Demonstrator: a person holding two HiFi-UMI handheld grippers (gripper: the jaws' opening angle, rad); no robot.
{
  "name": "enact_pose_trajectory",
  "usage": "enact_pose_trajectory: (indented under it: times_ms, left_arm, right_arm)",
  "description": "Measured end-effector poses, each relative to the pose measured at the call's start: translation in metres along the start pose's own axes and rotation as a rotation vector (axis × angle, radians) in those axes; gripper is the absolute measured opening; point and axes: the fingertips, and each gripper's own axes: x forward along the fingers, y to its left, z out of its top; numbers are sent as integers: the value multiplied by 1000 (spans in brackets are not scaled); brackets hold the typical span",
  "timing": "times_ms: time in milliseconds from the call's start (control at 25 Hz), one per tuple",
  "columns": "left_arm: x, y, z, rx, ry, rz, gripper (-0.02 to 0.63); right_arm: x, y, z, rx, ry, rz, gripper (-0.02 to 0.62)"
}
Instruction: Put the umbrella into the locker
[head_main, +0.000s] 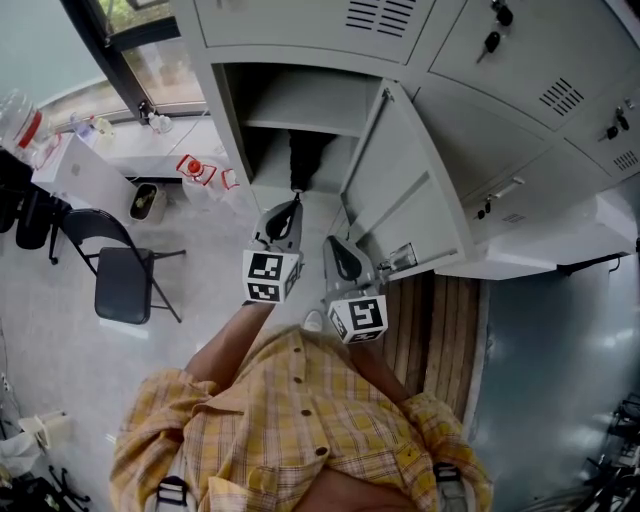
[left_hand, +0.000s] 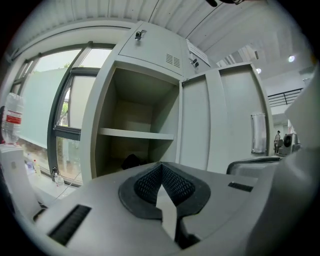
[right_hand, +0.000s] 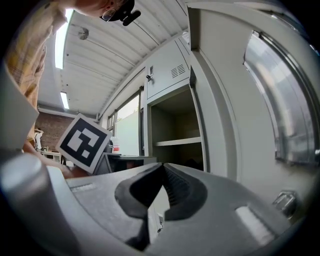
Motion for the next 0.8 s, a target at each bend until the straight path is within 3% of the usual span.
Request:
enact_pose_trajectory:
  times_ms: [800]
  left_arm:
    - [-52, -24, 0, 76, -45, -35, 3]
  right_arm:
    - [-3, 19, 7, -16, -25, 12, -3]
